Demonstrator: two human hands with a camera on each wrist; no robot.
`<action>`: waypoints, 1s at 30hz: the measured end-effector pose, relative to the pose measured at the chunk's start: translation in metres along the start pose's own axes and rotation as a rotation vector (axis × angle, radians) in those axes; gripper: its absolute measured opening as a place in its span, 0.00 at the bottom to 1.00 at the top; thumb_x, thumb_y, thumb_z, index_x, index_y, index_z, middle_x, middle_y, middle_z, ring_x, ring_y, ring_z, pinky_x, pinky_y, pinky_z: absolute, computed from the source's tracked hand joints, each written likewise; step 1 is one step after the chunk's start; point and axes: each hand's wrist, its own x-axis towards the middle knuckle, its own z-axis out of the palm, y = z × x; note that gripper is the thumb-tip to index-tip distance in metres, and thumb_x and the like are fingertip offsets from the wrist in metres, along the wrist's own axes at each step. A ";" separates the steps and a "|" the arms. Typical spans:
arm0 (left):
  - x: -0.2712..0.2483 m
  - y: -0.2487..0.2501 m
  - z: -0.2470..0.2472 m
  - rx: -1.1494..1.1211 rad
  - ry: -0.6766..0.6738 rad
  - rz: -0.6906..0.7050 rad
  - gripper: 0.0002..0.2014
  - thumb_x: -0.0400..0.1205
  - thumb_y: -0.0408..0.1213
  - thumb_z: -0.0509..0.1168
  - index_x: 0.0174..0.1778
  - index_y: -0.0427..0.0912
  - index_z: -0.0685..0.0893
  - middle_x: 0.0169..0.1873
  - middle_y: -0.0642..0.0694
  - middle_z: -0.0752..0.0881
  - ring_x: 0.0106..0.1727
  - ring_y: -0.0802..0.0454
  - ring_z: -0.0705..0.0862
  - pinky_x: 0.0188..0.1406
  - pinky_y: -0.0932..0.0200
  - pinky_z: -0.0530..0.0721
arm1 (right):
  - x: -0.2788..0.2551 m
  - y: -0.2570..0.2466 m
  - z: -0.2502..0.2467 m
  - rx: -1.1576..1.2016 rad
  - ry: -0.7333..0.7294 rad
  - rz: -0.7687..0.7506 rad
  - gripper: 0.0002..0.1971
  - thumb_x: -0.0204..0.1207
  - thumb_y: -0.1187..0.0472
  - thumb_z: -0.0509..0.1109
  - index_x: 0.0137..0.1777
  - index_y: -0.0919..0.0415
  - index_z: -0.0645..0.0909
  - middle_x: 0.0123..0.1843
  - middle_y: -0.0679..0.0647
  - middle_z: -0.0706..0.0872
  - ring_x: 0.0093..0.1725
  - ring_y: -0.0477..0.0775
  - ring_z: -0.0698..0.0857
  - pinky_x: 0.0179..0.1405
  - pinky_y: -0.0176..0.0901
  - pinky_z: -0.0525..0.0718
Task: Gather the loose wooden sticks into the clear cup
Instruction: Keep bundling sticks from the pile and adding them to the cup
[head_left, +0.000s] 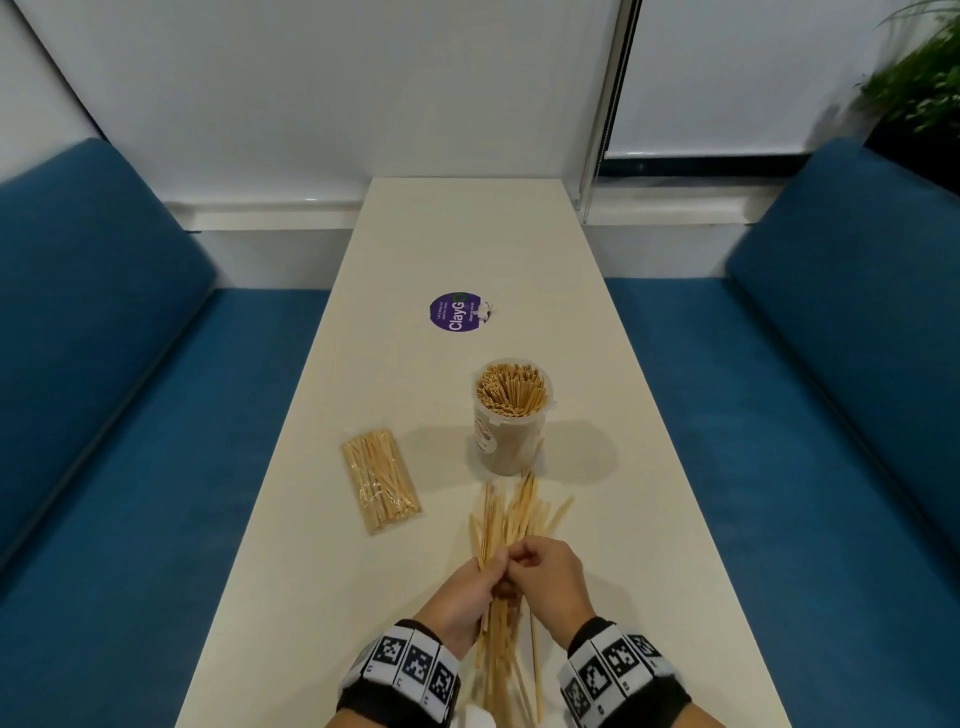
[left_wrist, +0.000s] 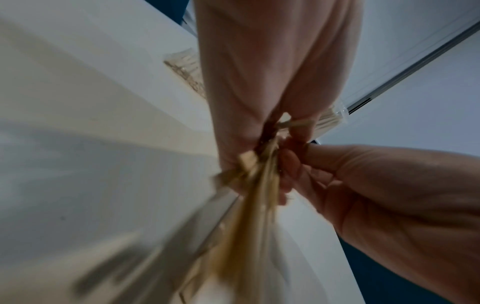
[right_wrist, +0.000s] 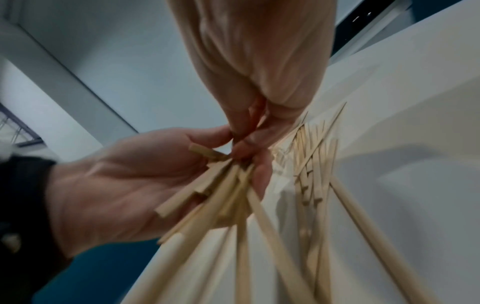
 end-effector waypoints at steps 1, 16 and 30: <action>-0.002 -0.001 0.000 -0.003 -0.009 0.016 0.18 0.87 0.44 0.53 0.56 0.36 0.82 0.26 0.44 0.80 0.25 0.51 0.77 0.23 0.59 0.78 | 0.000 0.000 -0.002 0.017 -0.013 -0.008 0.10 0.73 0.69 0.69 0.34 0.56 0.85 0.32 0.52 0.89 0.30 0.44 0.88 0.33 0.34 0.86; -0.028 0.007 0.004 -0.111 0.022 0.128 0.08 0.87 0.33 0.53 0.53 0.38 0.77 0.30 0.47 0.73 0.23 0.58 0.70 0.18 0.68 0.70 | 0.001 -0.004 -0.010 0.408 0.162 0.085 0.24 0.69 0.49 0.76 0.57 0.58 0.70 0.44 0.55 0.79 0.43 0.52 0.81 0.46 0.44 0.82; -0.046 0.011 0.016 -0.091 -0.088 0.088 0.08 0.86 0.38 0.56 0.43 0.40 0.75 0.26 0.48 0.76 0.24 0.57 0.73 0.22 0.67 0.73 | 0.003 -0.025 -0.006 0.418 -0.331 0.066 0.11 0.84 0.57 0.58 0.51 0.63 0.78 0.34 0.56 0.86 0.32 0.54 0.84 0.22 0.38 0.78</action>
